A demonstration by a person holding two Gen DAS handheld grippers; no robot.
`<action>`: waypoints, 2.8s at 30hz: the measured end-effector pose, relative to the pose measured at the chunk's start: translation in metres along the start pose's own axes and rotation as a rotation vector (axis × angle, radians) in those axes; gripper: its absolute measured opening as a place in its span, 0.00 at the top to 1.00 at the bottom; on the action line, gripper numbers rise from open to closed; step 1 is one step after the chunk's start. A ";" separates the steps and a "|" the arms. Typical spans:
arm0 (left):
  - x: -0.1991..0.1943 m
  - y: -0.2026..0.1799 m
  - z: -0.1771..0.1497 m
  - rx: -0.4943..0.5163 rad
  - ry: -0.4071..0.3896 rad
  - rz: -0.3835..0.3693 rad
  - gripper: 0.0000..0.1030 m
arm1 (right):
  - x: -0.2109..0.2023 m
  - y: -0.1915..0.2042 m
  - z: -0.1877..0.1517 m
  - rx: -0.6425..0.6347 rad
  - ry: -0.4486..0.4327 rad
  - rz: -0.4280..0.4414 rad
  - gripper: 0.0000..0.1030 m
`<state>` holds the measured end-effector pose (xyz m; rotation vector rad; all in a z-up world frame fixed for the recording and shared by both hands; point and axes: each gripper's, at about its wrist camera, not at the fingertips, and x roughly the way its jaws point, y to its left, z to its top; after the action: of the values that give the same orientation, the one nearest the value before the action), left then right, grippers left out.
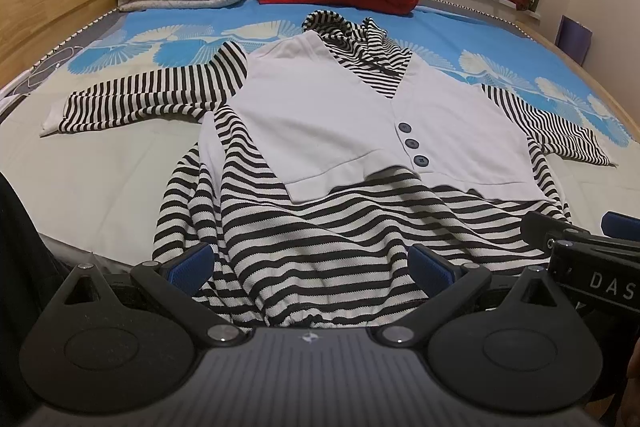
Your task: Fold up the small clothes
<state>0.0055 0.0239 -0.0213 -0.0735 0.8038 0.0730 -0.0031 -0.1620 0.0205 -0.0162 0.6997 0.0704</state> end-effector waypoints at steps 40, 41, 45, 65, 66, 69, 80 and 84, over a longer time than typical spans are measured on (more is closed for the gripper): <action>0.167 0.187 0.229 -0.186 -0.167 -0.036 0.58 | 0.016 -0.078 0.173 -0.036 -0.419 0.025 0.14; 0.173 0.200 0.231 -0.227 -0.151 -0.024 0.58 | 0.030 -0.080 0.184 -0.048 -0.413 0.022 0.18; 0.196 0.256 0.228 -0.387 -0.060 0.079 0.58 | 0.083 -0.082 0.218 -0.052 -0.359 0.023 0.28; 0.227 0.408 0.176 -0.803 0.196 0.353 0.74 | 0.175 -0.038 0.232 -0.044 -0.210 0.049 0.61; 0.226 0.408 0.175 -0.815 0.198 0.374 0.84 | 0.175 -0.039 0.231 -0.044 -0.209 0.050 0.62; 0.224 0.410 0.172 -0.850 0.186 0.391 0.99 | 0.171 -0.046 0.228 -0.039 -0.201 0.058 0.77; 0.207 0.381 0.192 -0.822 0.051 0.328 1.00 | 0.164 -0.079 0.216 0.031 -0.169 0.058 0.88; 0.215 0.393 0.170 -0.976 0.174 0.358 0.74 | 0.162 -0.082 0.212 0.039 -0.158 0.075 0.84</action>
<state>0.2392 0.4391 -0.0732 -0.8667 0.8857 0.8052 0.2625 -0.2258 0.0773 0.0524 0.5434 0.1286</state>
